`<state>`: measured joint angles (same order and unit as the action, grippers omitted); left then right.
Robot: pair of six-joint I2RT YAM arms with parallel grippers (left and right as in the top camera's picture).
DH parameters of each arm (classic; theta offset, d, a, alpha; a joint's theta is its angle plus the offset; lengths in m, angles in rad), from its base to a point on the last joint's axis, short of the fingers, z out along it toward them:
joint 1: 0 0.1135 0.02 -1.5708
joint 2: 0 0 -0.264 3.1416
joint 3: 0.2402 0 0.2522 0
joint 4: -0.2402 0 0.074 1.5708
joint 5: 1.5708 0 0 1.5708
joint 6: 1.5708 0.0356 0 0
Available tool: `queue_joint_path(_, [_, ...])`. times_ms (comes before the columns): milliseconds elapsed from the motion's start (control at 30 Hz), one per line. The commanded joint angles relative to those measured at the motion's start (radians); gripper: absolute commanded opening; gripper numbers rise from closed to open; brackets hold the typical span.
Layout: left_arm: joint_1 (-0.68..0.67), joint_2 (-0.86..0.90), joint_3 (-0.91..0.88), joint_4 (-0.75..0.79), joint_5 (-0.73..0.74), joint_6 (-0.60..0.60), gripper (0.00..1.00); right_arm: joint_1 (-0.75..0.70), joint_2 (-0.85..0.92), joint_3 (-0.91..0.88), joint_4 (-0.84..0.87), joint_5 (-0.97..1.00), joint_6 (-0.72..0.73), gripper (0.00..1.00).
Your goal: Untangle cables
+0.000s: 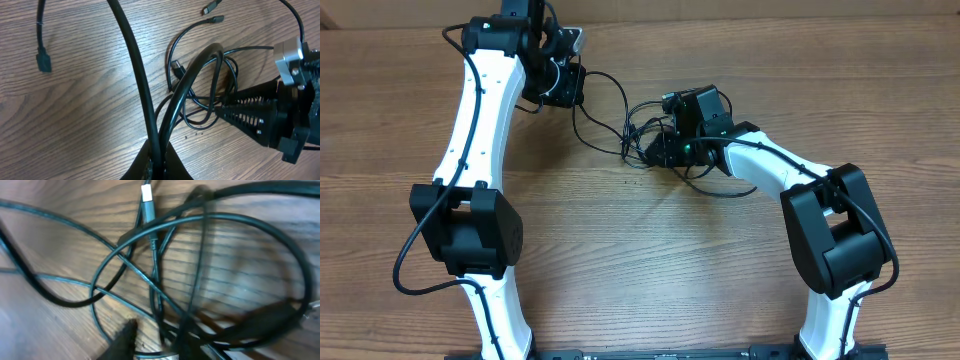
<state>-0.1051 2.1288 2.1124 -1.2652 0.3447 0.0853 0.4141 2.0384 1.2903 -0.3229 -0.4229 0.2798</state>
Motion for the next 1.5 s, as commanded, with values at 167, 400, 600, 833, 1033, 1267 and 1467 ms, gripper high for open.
queue_joint_path(167, [0.000, 0.005, -0.002, -0.005, -0.056, 0.016, 0.05, -0.023, -0.016, 0.021, -0.095, 0.021, 0.028, 0.04])
queue_joint_path(400, [0.000, 0.005, -0.002, -0.006, -0.129, 0.016, 0.04, -0.096, -0.227, 0.022, -0.283, 0.139, 0.031, 0.04])
queue_joint_path(600, [0.000, 0.005, -0.002, -0.006, -0.173, 0.016, 0.05, -0.157, -0.469, 0.042, -0.468, 0.351, 0.031, 0.04])
queue_joint_path(833, [0.000, 0.008, -0.002, -0.008, -0.239, 0.015, 0.05, -0.188, -0.713, 0.042, -0.591, 0.517, 0.038, 0.04])
queue_joint_path(1033, [0.005, 0.010, -0.003, -0.036, -0.319, 0.016, 0.05, -0.230, -0.838, 0.042, -0.636, 0.597, 0.039, 0.04])
queue_joint_path(1267, [0.056, 0.010, -0.003, -0.068, -0.378, 0.012, 0.05, -0.343, -0.877, 0.042, -0.710, 0.650, 0.038, 0.04])
queue_joint_path(1467, [0.113, 0.010, -0.003, -0.076, -0.351, 0.004, 0.04, -0.406, -0.877, 0.042, -0.722, 0.647, 0.038, 0.04])
